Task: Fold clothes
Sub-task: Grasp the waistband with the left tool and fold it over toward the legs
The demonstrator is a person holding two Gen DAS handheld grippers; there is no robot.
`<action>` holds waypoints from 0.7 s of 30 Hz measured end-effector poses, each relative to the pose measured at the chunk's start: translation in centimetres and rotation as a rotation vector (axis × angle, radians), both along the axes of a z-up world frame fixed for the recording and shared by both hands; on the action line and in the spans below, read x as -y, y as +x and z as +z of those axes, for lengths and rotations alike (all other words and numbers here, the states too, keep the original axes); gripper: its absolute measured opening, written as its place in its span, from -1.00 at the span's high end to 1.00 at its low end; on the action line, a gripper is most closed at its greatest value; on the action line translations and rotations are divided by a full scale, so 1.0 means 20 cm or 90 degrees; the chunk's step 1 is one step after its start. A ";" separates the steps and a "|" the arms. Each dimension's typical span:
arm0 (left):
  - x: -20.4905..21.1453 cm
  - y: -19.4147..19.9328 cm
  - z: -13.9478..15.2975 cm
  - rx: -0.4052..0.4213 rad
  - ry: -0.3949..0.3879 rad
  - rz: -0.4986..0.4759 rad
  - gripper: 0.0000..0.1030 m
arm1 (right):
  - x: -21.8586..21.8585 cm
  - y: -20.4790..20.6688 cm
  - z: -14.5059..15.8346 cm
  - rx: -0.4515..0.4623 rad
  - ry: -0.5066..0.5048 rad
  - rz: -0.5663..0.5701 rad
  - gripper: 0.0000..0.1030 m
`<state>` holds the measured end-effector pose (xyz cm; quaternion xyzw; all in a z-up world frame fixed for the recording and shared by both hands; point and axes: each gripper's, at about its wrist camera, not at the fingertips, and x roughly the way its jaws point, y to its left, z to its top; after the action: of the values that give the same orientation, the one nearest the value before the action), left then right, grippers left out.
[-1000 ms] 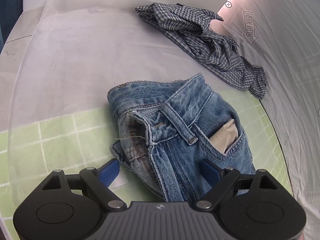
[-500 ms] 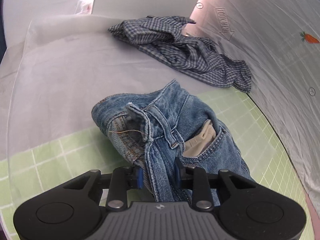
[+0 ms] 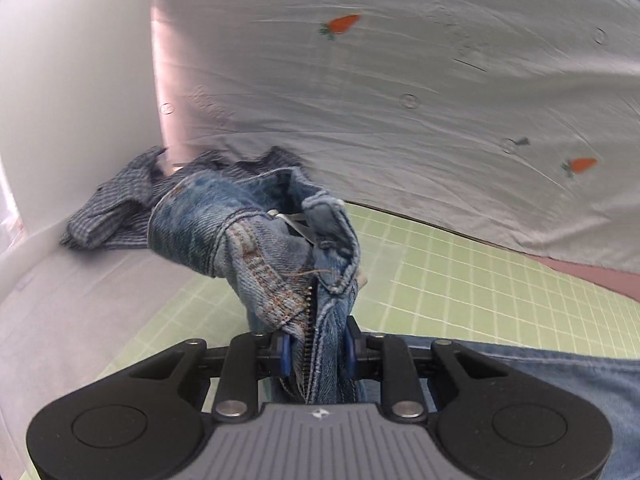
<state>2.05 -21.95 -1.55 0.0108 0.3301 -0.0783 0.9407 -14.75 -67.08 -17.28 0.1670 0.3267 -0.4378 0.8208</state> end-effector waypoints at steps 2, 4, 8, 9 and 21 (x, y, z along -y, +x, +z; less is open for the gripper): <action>0.12 -0.02 -0.04 -0.020 0.009 -0.049 0.51 | 0.00 -0.01 0.00 0.003 -0.004 0.005 -1.00; 0.23 -0.04 -0.10 -0.050 0.015 -0.093 0.51 | 0.00 -0.02 0.00 0.006 -0.006 0.012 -1.00; 0.42 -0.05 -0.31 -0.155 0.050 -0.157 0.43 | -0.01 -0.03 -0.01 0.011 -0.013 0.023 -1.00; 0.45 -0.07 -0.34 -0.166 0.069 -0.176 0.40 | -0.02 -0.04 -0.01 0.013 -0.015 0.025 -1.00; 0.48 -0.12 -0.30 -0.182 0.085 -0.231 0.05 | -0.05 -0.05 -0.03 0.031 -0.038 0.026 -1.00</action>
<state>-0.26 -31.57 -7.60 0.1210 0.4570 -0.2249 0.8520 -15.78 -66.18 -17.79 0.1466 0.2965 -0.4265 0.8418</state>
